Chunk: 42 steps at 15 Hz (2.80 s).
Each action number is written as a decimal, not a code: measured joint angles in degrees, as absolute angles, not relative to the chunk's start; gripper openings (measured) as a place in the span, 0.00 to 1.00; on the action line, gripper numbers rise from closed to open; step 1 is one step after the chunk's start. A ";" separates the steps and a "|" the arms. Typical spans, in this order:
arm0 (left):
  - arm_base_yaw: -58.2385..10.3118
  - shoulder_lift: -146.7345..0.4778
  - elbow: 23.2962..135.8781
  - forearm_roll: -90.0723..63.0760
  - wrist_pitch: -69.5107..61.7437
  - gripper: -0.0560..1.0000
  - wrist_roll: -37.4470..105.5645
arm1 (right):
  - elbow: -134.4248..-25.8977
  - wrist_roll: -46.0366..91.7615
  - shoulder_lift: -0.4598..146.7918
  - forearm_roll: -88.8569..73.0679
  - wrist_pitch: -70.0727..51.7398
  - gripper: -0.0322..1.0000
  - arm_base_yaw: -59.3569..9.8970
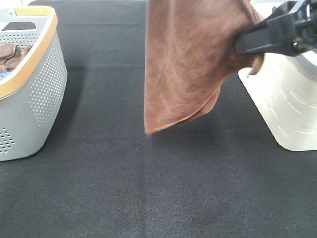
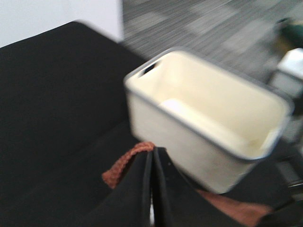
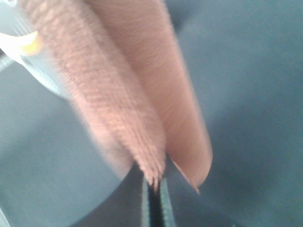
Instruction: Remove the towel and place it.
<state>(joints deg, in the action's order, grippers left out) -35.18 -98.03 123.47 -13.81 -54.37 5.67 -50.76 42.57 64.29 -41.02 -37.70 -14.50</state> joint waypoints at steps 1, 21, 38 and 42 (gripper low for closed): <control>-35.18 -98.32 123.47 -6.99 -55.98 0.05 2.12 | -52.54 36.38 64.34 -35.29 -38.50 0.03 -14.50; -22.86 -123.36 123.47 21.60 -30.88 0.05 -17.30 | -98.72 21.49 108.69 -1.78 -27.90 0.03 -15.13; -31.40 -120.61 99.35 0.57 -69.27 0.05 -11.06 | -80.56 11.23 109.84 -11.86 -68.24 0.03 -15.07; -32.60 -120.55 91.21 -2.12 -68.98 0.05 -11.06 | -73.80 11.23 109.84 -14.44 -65.09 0.03 -15.07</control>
<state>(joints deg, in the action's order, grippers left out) -32.60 -120.55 91.21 -2.12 -68.98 -11.06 -73.80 11.23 109.84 -14.44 -65.09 -15.07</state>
